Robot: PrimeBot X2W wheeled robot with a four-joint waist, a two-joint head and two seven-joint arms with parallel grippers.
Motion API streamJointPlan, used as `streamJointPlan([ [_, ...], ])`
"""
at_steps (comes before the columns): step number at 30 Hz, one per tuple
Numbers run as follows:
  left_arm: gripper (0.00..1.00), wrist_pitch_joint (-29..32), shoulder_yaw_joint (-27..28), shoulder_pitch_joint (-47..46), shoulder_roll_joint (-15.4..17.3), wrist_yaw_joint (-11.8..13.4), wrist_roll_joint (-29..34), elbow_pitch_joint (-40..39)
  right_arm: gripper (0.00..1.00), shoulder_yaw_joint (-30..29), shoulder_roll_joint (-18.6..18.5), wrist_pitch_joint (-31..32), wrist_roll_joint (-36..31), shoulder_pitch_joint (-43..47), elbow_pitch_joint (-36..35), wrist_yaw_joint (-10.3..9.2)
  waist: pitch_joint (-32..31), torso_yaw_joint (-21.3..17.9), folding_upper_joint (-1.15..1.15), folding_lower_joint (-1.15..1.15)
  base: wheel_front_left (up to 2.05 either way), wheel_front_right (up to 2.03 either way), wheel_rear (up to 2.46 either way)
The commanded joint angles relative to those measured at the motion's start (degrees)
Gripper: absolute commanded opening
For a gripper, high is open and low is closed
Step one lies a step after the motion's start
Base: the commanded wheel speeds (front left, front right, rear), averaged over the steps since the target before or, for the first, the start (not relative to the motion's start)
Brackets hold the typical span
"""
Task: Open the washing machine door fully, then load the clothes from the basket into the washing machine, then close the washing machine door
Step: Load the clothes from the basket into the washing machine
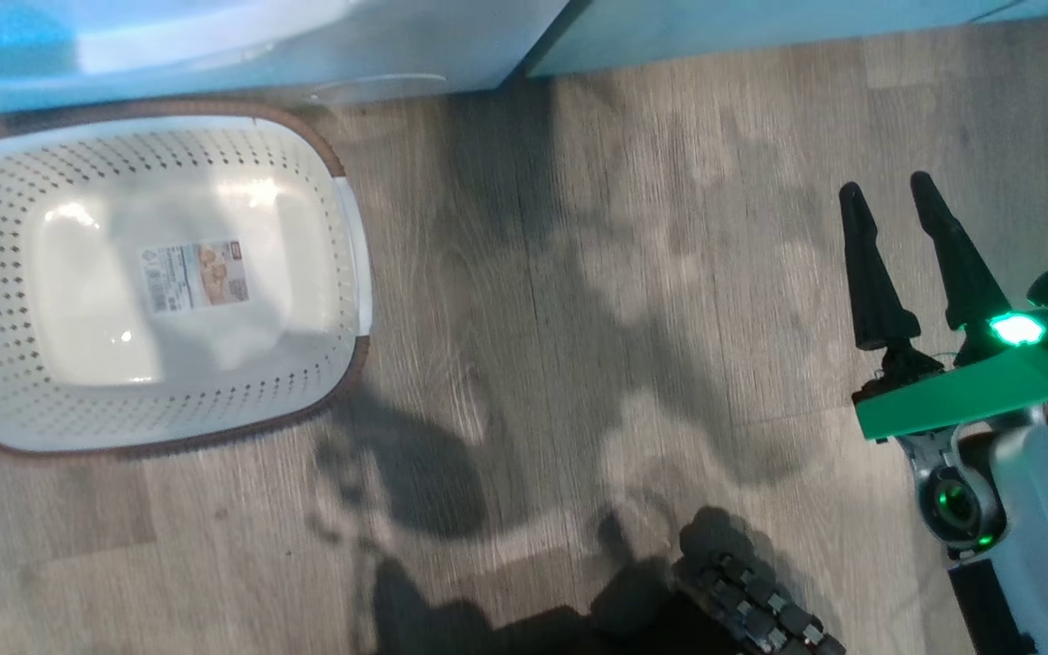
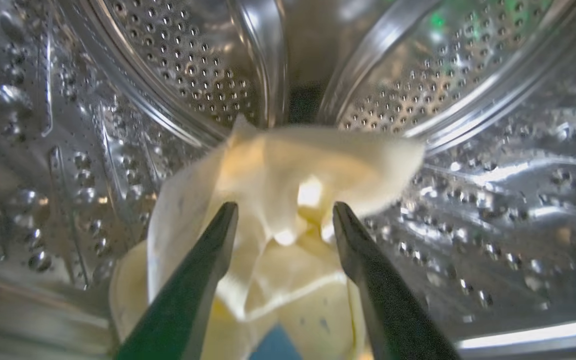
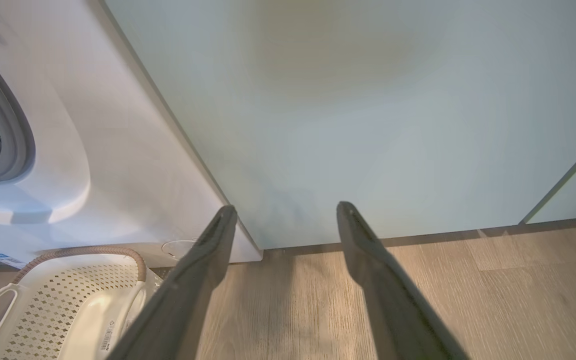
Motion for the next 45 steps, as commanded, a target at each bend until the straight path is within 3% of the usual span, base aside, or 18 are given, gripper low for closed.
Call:
streamJointPlan([
  [1,1.00,0.2,-0.8,1.4,1.6,-0.1,-0.7,-1.0,1.00,0.1,-0.6,-0.5,-0.2,2.5,-1.1,-0.16,-1.6,0.4,0.00,0.00,0.00,0.00,0.00],
  [9,1.00,-2.3,-1.5,11.1,0.7,-0.1,-6.1,-0.9,1.00,-0.7,-0.9,-0.5,-0.5,5.2,-0.5,-0.16,-8.1,1.1,0.00,0.00,0.00,0.00,0.00],
  [23,1.00,-6.0,-2.7,33.1,-1.1,-0.1,-14.0,-8.5,1.00,-3.7,-2.8,-0.5,-1.3,13.5,0.4,-0.16,-22.4,3.7,0.00,0.00,0.00,0.00,0.00],
  [32,1.00,-6.1,3.1,48.3,-1.4,1.1,-13.2,-20.4,1.00,-5.3,-3.9,-0.5,-1.6,17.8,0.8,-0.16,-29.6,6.0,0.00,0.00,0.00,0.00,0.00],
  [45,1.00,-6.1,12.7,70.7,-6.0,1.5,-8.7,-39.1,1.00,-8.3,-3.8,-0.5,-2.2,23.5,0.7,-0.16,-37.5,8.7,0.00,0.00,0.00,0.00,0.00],
])
